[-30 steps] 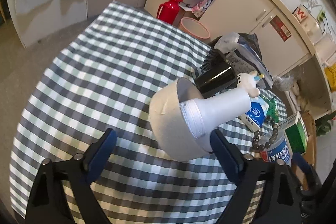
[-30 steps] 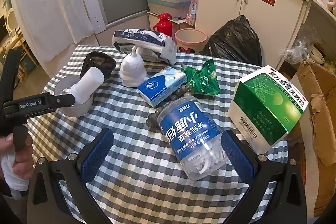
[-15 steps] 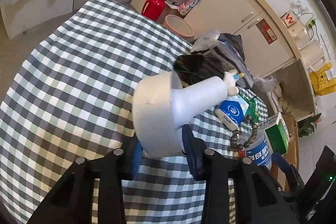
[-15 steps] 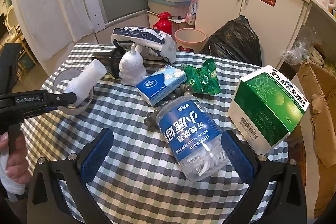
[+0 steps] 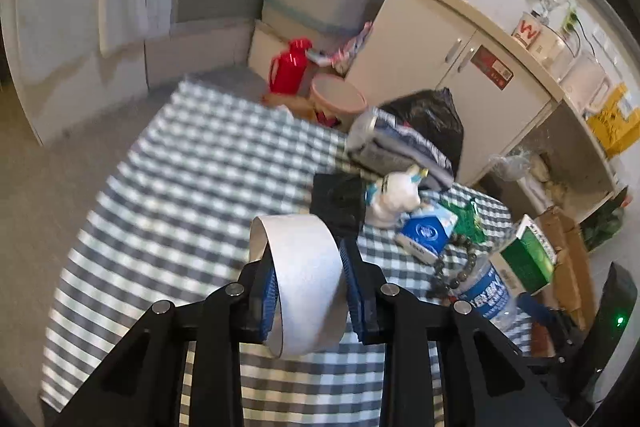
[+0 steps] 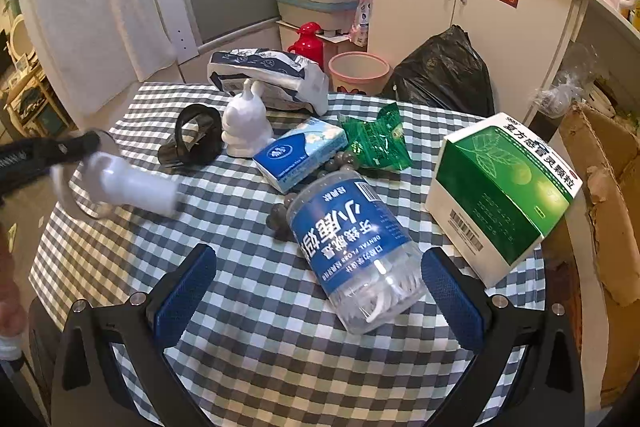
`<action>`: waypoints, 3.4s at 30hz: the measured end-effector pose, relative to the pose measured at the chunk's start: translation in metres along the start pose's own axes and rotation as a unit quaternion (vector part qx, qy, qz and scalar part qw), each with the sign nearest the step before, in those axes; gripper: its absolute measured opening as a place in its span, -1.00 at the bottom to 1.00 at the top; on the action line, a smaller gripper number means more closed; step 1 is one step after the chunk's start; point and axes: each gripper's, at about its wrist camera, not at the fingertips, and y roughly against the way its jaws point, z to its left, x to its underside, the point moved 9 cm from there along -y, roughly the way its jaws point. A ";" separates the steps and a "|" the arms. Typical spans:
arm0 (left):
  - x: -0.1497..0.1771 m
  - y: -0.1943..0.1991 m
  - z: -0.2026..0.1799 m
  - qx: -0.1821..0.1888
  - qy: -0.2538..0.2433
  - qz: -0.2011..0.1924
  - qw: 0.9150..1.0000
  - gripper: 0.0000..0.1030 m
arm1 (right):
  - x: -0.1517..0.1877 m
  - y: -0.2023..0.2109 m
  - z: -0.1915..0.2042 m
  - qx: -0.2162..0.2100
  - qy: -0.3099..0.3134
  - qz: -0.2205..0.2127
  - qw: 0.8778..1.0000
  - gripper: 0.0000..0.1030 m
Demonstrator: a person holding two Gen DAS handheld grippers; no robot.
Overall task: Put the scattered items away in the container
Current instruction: 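Lift the tape roll with the left gripper while the right gripper grasps the clear floss jar, then carry the tape roll and floss jar with both grippers over the cardboard box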
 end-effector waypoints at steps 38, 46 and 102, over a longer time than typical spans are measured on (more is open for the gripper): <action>-0.021 0.059 -0.056 0.022 -0.068 -0.073 0.995 -0.47 | 0.011 -0.020 -0.017 -0.037 0.003 -0.015 0.999 0.37; -0.018 0.067 -0.074 0.026 -0.080 -0.075 0.994 -0.47 | 0.011 -0.001 -0.013 -0.060 0.003 -0.043 0.997 0.32; 0.003 0.074 -0.267 0.118 -0.185 -0.071 0.973 -0.47 | 0.009 0.161 -0.136 0.000 -0.056 -0.151 0.987 0.29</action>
